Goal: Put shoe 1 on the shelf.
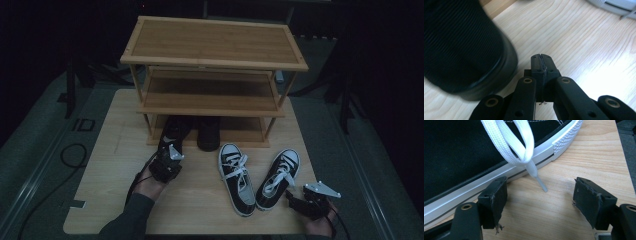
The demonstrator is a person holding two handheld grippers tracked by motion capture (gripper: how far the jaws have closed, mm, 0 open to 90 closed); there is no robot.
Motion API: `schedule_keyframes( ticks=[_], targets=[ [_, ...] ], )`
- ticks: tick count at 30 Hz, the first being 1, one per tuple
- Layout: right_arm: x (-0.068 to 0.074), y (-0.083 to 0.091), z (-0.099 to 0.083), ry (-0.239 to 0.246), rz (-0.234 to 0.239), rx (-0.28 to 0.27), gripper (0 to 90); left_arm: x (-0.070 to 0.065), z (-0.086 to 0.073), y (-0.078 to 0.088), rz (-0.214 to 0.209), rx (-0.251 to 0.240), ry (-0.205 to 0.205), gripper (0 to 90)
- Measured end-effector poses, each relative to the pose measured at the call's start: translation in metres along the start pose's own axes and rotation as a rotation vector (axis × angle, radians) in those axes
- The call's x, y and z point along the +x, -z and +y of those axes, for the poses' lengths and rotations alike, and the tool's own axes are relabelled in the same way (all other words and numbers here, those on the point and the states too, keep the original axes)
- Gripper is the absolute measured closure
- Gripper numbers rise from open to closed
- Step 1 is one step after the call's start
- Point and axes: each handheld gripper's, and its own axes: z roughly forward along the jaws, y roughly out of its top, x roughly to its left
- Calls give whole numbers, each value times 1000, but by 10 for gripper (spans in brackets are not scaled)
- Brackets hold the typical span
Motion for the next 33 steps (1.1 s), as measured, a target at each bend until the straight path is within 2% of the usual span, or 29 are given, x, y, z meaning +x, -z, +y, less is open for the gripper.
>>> schedule_keyframes(
  ticks=[2,3,8,11,14,16,17,26,33],
  targets=[
    [0,0,0,0,0,0,271,2,-3,1,9,3,2,900],
    [0,0,0,0,0,0,271,8,-13,5,23,14,22,900],
    [0,0,0,0,0,0,271,15,-22,5,50,36,36,900],
    [0,0,0,0,0,0,271,22,-27,0,78,56,59,900],
    [0,0,0,0,0,0,271,25,-28,-4,80,68,64,900],
    [0,0,0,0,0,0,271,26,-30,-8,96,78,67,899],
    [0,0,0,0,0,0,271,30,-31,-11,92,75,85,900],
    [0,0,0,0,0,0,271,40,-25,-15,102,69,122,900],
    [0,0,0,0,0,0,271,41,-8,-24,104,61,136,900]
  ],
)
